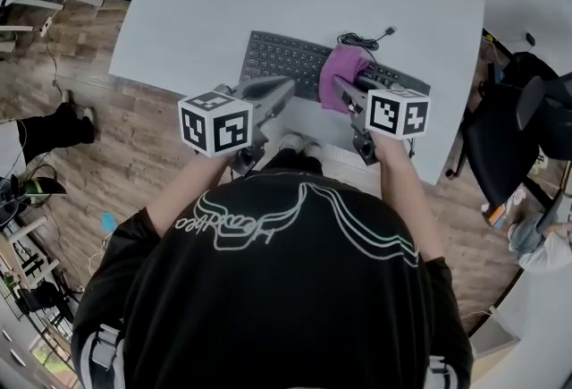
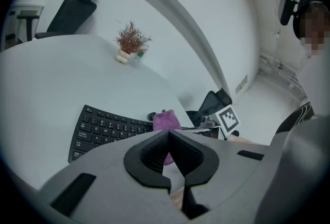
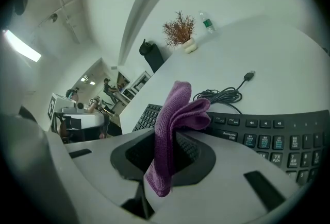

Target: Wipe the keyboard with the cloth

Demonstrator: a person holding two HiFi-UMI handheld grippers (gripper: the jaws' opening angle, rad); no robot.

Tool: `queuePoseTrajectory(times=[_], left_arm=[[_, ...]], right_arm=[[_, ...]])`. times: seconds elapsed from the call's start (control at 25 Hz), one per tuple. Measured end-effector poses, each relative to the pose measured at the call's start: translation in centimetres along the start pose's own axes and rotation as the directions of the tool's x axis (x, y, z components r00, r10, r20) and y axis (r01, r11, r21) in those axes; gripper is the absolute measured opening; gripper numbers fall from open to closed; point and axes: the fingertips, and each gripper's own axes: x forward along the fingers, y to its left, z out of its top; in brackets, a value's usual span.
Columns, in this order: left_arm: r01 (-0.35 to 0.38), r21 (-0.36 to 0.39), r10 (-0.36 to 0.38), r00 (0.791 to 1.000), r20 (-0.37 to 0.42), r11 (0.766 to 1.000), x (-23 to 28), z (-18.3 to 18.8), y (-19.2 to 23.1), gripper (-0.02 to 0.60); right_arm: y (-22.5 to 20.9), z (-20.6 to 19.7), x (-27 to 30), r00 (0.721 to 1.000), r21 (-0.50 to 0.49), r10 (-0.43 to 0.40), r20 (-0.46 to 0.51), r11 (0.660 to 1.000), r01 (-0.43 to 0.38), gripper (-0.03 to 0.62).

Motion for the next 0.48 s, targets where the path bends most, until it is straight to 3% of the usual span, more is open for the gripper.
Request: queuePoseTrajectory(times=[0.48], left_arm=[[0.003, -0.002, -0.003, 1.0, -0.006, 1.0, 0.6, -0.1, -0.3, 0.006]], right_arm=[[-2.4, -1.4, -0.2, 0.994, -0.032, -0.088, -0.062, 0.996, 0.086, 0.054]])
